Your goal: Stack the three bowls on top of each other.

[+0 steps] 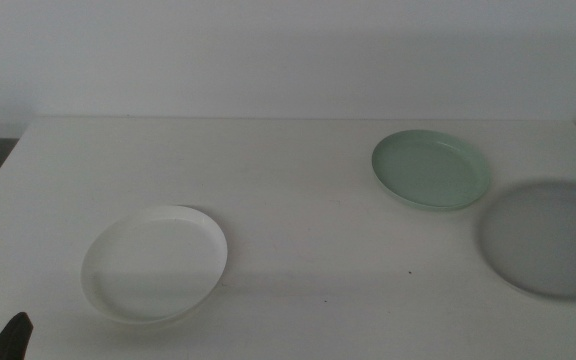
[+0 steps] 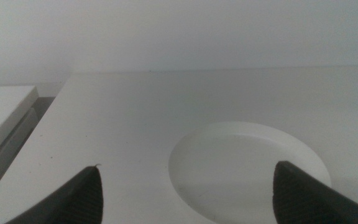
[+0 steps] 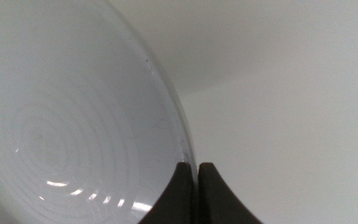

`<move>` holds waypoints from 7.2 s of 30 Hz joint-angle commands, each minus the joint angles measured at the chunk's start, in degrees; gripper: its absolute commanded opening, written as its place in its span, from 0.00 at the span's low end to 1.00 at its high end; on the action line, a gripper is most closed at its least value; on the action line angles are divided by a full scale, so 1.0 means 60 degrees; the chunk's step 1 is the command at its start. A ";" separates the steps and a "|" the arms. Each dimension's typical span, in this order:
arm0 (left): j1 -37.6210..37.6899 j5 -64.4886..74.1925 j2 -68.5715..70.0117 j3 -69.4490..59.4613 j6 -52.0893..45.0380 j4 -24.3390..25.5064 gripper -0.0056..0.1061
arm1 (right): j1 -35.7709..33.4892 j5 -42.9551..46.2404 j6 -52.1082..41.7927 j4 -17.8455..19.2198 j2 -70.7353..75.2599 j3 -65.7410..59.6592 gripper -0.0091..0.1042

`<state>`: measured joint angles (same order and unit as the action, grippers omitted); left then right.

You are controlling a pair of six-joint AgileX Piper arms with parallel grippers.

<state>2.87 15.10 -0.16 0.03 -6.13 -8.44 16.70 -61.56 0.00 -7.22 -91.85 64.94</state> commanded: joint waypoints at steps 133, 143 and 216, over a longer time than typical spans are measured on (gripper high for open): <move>-0.0012 -0.0142 0.0027 -0.0005 -0.0002 0.0010 0.89 | -0.6207 0.4848 0.0420 -0.0832 -0.2635 0.1280 0.59; -0.0012 -0.0142 0.0027 -0.0005 -0.0002 0.0010 0.89 | -0.6207 0.3060 -0.2155 -0.0499 0.1045 0.1729 0.85; -0.0764 0.5235 -1.6474 1.0486 -0.1212 -0.0918 0.89 | -0.6207 0.3219 -0.5225 -0.3920 0.7531 -0.1481 0.84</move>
<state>-1.71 45.86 -97.08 62.35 -12.37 -12.93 -20.47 -42.56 -31.15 -30.41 -46.88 56.30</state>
